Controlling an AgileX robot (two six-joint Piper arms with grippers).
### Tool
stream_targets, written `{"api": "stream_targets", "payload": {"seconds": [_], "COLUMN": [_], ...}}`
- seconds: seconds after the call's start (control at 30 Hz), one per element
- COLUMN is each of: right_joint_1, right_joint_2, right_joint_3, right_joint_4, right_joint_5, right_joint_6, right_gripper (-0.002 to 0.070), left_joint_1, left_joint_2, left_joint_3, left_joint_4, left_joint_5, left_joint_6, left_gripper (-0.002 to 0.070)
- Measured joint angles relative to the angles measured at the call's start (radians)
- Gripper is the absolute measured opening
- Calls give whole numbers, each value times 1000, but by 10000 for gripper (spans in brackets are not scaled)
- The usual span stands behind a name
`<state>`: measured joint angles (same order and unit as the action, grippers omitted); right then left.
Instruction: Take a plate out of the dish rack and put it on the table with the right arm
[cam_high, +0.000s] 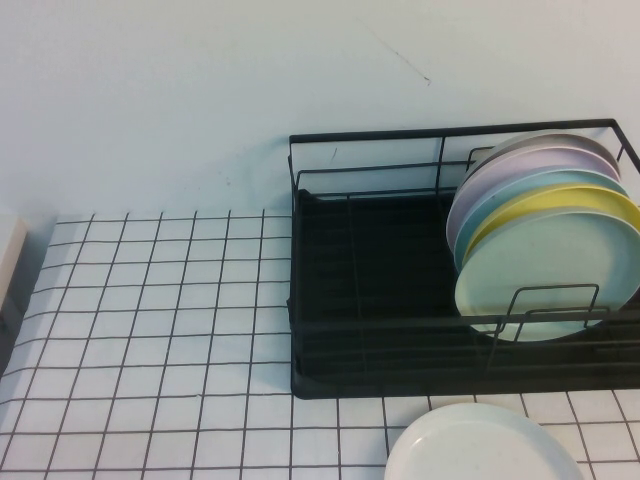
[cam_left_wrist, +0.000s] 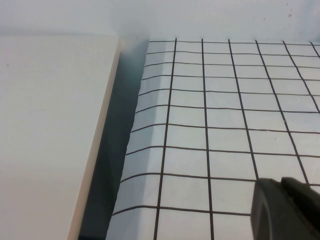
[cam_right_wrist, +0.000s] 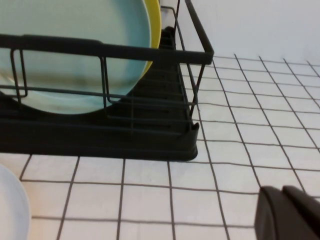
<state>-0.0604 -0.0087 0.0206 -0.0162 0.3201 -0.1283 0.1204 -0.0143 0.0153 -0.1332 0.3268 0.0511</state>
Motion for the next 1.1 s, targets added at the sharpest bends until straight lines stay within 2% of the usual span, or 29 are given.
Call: {"api": "stream_targets", "payload": {"seconds": [1.1], "right_joint_1": [0], "right_joint_2": [-2], "right_joint_3": [1], "right_joint_4": [-13], "right_joint_5": [34], "right_joint_6": [7], "right_gripper": [-2], "left_joint_1": [0], "left_joint_2": [0], "left_joint_3": [0], "left_joint_4": [0], "left_joint_5": [0], "left_joint_6": [0], "left_gripper": [-3]}}
